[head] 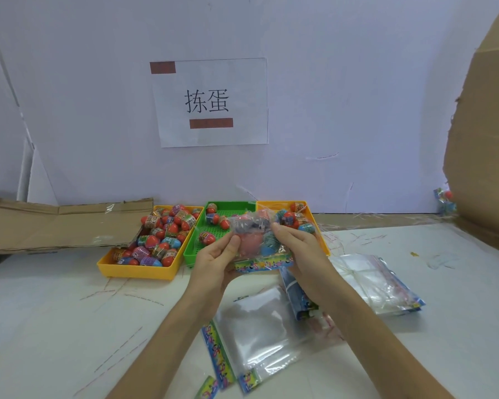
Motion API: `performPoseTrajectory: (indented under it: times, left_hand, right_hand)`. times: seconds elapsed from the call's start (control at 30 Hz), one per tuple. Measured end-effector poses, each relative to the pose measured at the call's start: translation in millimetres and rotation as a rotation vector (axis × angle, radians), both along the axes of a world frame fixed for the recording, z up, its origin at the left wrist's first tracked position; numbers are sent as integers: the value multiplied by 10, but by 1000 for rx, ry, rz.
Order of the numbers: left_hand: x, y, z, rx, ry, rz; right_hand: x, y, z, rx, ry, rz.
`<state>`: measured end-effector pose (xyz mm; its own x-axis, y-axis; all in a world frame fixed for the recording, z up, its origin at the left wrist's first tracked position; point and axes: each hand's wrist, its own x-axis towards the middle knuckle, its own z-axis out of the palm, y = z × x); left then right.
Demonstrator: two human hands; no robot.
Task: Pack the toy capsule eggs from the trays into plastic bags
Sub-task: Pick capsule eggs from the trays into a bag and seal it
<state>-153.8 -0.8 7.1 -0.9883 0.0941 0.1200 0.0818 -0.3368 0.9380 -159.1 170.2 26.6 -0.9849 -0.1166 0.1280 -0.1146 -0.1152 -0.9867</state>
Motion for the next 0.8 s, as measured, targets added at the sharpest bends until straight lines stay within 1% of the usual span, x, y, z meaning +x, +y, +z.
performPoseTrajectory:
  times: [0.1, 0.37, 0.43, 0.6, 0.7, 0.8]
  left_hand:
    - [7, -7, 11, 17, 4, -54]
    - [15, -19, 18, 70, 9, -89]
    - [16, -19, 19, 73, 17, -87]
    - [20, -20, 17, 37, 41, -87]
    - [26, -18, 14, 4, 57, -110]
    - [29, -14, 18, 10, 48, -135]
  right_hand:
    - [-5, 31, 31, -141, -54, 37]
    - [-46, 61, 14, -298, -120, 120]
    - [-56, 81, 9, -306, -128, 117]
    - [6, 49, 52, -234, -90, 156]
    - [13, 70, 42, -254, -85, 146]
    - [14, 104, 45, -258, -80, 128]
